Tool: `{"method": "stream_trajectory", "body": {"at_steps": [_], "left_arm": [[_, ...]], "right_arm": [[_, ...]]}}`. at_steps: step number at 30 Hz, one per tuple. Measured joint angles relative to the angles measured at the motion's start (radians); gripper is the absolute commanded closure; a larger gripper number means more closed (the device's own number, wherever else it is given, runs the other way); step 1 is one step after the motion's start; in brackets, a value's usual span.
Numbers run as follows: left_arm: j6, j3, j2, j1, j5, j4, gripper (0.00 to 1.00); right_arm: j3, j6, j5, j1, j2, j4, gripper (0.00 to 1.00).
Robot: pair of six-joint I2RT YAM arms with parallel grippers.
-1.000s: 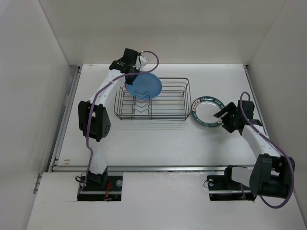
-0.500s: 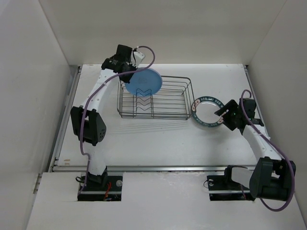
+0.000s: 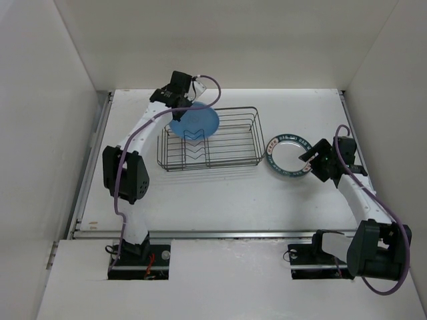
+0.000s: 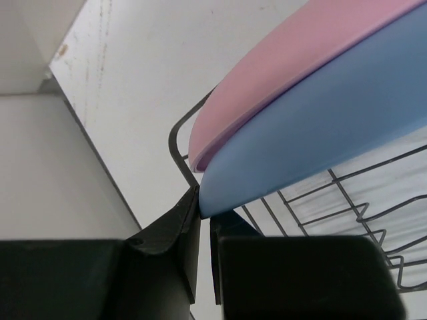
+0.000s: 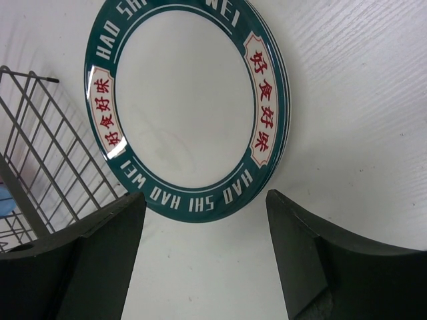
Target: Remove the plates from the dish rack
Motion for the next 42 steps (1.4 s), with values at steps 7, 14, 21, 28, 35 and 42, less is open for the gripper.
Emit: {"method": "stream_trajectory", "body": {"at_steps": [7, 14, 21, 28, 35, 42], "left_arm": [[0.032, -0.005, 0.0, -0.043, -0.069, 0.034, 1.0], [0.078, 0.0, -0.004, -0.081, -0.135, 0.097, 1.0], [0.072, 0.065, -0.004, -0.103, -0.158, 0.119, 1.0], [-0.062, 0.154, -0.029, -0.089, -0.1, 0.058, 1.0], [-0.212, 0.224, -0.109, -0.046, 0.093, -0.083, 1.0], [-0.161, 0.164, -0.2, -0.082, 0.48, -0.338, 1.0]], "right_arm": [[0.004, -0.003, 0.0, 0.0, 0.0, 0.0, 0.21], [0.009, -0.003, 0.0, 0.0, 0.0, 0.0, 0.21], [0.015, -0.007, 0.0, 0.0, 0.0, 0.0, 0.21], [0.015, -0.015, 0.004, 0.0, 0.0, 0.0, 0.21], [0.015, -0.029, 0.007, 0.0, -0.014, 0.0, 0.21], [0.013, -0.04, 0.007, 0.0, -0.039, -0.002, 0.21]]}}
